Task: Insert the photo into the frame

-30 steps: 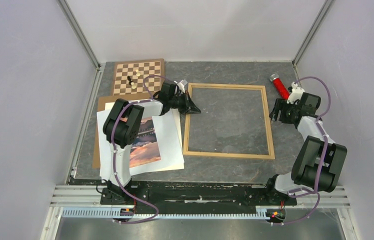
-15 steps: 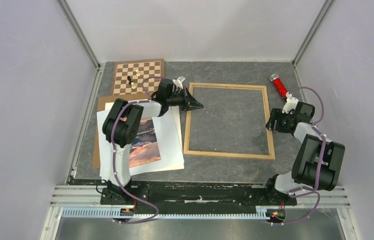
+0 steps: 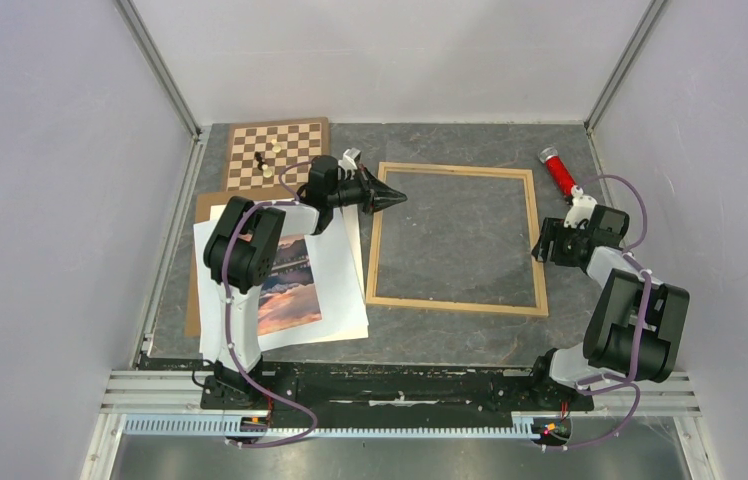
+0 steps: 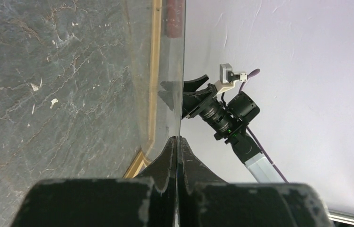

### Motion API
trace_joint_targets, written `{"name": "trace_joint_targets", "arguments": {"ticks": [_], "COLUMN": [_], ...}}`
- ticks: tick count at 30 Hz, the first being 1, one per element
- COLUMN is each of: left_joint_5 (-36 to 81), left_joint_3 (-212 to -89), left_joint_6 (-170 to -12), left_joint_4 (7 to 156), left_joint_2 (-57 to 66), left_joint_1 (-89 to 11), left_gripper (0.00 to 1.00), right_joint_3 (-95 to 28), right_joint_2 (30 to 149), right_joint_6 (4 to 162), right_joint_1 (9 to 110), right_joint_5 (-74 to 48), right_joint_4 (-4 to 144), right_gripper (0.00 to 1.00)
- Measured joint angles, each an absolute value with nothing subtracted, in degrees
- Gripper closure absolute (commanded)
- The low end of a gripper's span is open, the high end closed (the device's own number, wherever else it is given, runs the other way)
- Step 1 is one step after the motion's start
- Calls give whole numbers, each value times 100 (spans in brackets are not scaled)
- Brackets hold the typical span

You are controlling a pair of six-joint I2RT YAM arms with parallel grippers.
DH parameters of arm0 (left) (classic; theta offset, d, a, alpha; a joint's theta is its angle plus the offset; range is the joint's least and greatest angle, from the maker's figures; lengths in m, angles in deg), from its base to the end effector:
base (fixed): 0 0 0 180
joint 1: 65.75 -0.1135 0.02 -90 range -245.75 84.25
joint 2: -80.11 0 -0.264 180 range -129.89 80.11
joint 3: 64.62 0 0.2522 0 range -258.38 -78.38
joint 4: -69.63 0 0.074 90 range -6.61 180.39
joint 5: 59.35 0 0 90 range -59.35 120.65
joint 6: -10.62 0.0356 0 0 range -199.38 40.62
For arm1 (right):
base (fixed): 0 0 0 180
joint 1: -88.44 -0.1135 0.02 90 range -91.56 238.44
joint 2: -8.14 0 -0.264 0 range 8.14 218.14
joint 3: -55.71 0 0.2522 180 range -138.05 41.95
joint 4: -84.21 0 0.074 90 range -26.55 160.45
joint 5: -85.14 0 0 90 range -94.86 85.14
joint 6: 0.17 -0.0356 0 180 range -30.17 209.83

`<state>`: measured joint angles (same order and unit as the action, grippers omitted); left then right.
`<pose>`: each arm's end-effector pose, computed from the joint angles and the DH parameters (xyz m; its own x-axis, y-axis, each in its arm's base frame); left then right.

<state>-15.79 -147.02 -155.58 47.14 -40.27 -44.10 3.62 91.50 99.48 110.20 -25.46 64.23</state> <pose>0.4062 -0.1890 0.1597 -0.9364 -0.3483 -0.0419 -0.0256 0.1870 -0.9820 0.2575 -0.0893 0.1611 -0.7379 0.1256 -0.6631 0.0190 0.9860 0.1656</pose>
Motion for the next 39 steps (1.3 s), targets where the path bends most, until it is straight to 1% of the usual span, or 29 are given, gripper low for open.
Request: {"name": "trace_joint_targets", "arguments": {"ticks": [4, 10, 13, 18, 23, 32, 39], "left_joint_5": [-1552, -1498, -1439, -1218, -1117, -925, -886], "left_joint_3": [-14639, -14635, -14648, -14888, -15013, -15013, -14910], "left_joint_6": [-15755, -15607, -15121, -13939, -13316, -12984, -13355], "left_joint_4": [4591, 4757, 5216, 6471, 7028, 7203, 6873], "left_joint_2": [-4029, -4029, -4029, -4029, -4027, -4027, -4027], "left_joint_1": [-4410, -4408, -4406, -4400, -4391, -4281, -4247], "left_gripper": [98, 98, 98, 98, 98, 98, 98], "right_joint_3": [362, 362, 362, 364, 437, 507, 533], "right_joint_2": [9128, 9121, 9121, 9121, 9123, 9150, 9198], "right_joint_6": [9952, 9985, 9994, 10000, 10035, 10039, 10046], "right_joint_1": [11020, 11020, 11020, 11020, 11020, 10972, 10910], "right_joint_5": [-2544, -2544, -2546, -2546, -2546, -2548, -2542], "right_joint_4": [6425, 6438, 6438, 6440, 6482, 6556, 6602], "right_gripper": [32, 32, 32, 32, 32, 33, 33]}}
